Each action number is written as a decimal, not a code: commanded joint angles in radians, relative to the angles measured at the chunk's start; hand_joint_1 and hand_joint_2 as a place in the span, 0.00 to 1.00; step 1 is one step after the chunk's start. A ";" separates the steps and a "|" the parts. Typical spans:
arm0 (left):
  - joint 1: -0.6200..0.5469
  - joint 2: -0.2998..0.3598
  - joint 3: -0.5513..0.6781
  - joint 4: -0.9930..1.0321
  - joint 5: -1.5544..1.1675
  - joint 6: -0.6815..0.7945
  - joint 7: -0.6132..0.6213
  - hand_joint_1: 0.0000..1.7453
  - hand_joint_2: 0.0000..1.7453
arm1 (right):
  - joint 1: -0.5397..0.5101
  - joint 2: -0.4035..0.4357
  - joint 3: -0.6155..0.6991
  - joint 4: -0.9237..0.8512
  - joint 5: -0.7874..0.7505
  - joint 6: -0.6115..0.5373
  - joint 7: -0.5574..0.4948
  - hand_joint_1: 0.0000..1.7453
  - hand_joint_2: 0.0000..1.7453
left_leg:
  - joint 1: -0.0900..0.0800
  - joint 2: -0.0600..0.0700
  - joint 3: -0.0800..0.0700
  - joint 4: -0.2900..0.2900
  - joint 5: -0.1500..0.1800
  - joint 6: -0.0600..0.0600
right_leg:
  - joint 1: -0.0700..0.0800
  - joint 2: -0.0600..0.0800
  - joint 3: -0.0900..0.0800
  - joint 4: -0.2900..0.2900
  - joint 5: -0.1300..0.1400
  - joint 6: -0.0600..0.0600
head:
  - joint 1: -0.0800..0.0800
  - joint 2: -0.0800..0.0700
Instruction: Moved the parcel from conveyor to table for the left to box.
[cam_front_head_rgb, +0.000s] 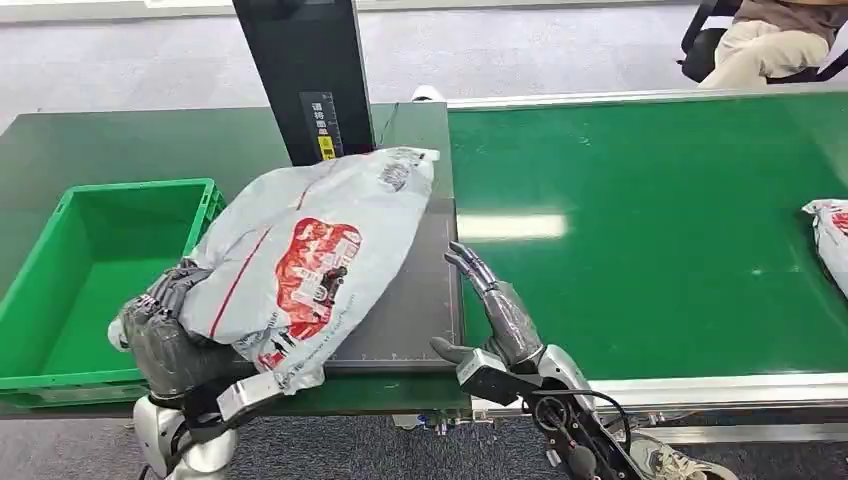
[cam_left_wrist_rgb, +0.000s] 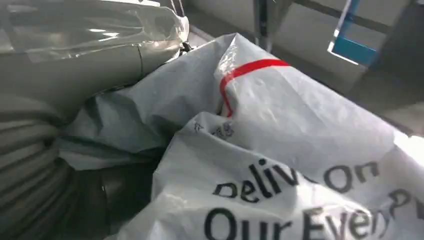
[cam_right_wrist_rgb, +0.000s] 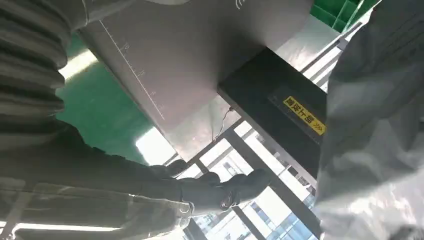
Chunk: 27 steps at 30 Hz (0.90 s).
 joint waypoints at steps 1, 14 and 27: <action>-0.031 -0.035 0.105 0.038 -0.007 0.002 -0.026 1.00 1.00 | -0.023 -0.003 0.024 0.054 0.000 -0.002 0.001 0.00 1.00 | 0.001 -0.001 0.002 -0.001 0.000 0.003 | 0.002 -0.001 0.003 -0.003 0.001 -0.004 | 0.000 0.000; -0.124 -0.020 0.491 0.057 -0.022 0.002 -0.026 1.00 1.00 | 0.008 0.007 0.000 0.027 0.017 0.002 0.002 0.00 1.00 | 0.001 0.001 0.002 -0.001 0.000 0.002 | 0.001 0.000 0.001 -0.001 0.000 -0.003 | 0.000 0.000; -0.198 0.006 0.568 0.301 -0.054 0.002 -0.026 1.00 1.00 | -0.004 -0.004 0.010 0.035 0.014 -0.010 0.016 0.00 1.00 | 0.000 -0.002 0.002 -0.002 0.000 0.002 | 0.001 -0.002 0.002 -0.002 0.000 -0.003 | 0.000 0.000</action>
